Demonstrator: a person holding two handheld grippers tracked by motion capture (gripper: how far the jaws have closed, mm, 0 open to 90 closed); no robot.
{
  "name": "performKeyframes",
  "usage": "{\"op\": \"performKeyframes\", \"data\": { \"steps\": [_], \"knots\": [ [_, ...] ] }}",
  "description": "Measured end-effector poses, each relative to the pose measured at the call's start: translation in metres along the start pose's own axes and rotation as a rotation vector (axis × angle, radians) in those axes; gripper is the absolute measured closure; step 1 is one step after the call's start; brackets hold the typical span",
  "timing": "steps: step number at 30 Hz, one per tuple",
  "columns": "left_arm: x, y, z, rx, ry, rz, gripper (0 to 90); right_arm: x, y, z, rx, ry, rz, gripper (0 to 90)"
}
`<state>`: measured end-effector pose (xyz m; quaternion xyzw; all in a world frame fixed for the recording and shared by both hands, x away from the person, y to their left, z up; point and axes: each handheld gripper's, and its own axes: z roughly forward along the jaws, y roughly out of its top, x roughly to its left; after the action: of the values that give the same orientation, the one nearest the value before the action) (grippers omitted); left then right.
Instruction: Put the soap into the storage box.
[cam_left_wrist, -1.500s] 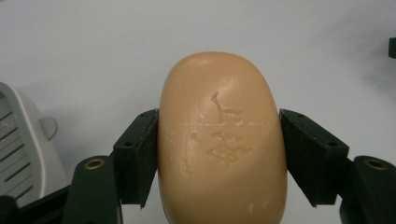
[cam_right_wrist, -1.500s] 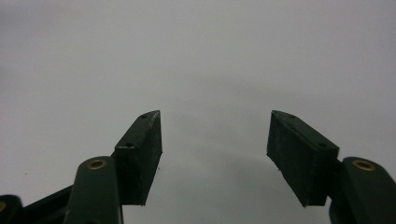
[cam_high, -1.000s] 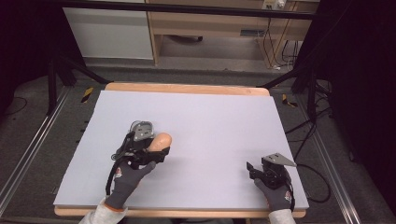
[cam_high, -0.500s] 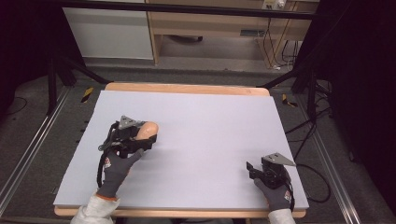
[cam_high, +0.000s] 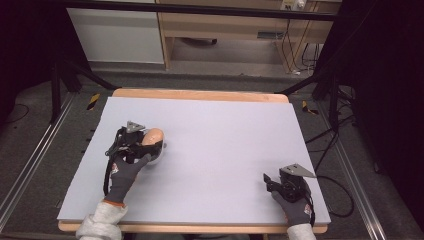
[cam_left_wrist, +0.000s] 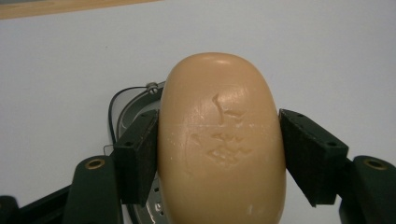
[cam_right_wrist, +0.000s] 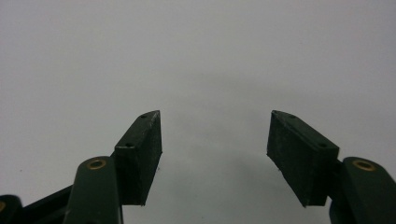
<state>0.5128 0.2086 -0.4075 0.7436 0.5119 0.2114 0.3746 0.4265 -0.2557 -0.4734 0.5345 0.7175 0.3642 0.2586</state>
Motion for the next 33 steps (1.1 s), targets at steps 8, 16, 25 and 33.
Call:
{"op": "performKeyframes", "data": {
  "steps": [8,16,25,33],
  "knots": [
    [0.003,-0.003,0.011,0.018,0.017,-0.001,31.8,0.0,0.0,0.0,0.002,0.0,-0.003,35.4],
    [0.007,-0.006,0.018,0.038,0.033,-0.001,31.8,0.001,0.0,0.001,0.006,0.002,-0.003,35.4],
    [0.008,-0.009,0.021,0.044,0.035,-0.006,31.8,0.0,-0.001,0.001,0.005,-0.003,-0.012,35.3],
    [0.009,-0.012,0.022,0.052,0.041,-0.011,31.8,0.001,-0.001,0.001,0.007,-0.003,-0.009,35.1]
  ]
}}
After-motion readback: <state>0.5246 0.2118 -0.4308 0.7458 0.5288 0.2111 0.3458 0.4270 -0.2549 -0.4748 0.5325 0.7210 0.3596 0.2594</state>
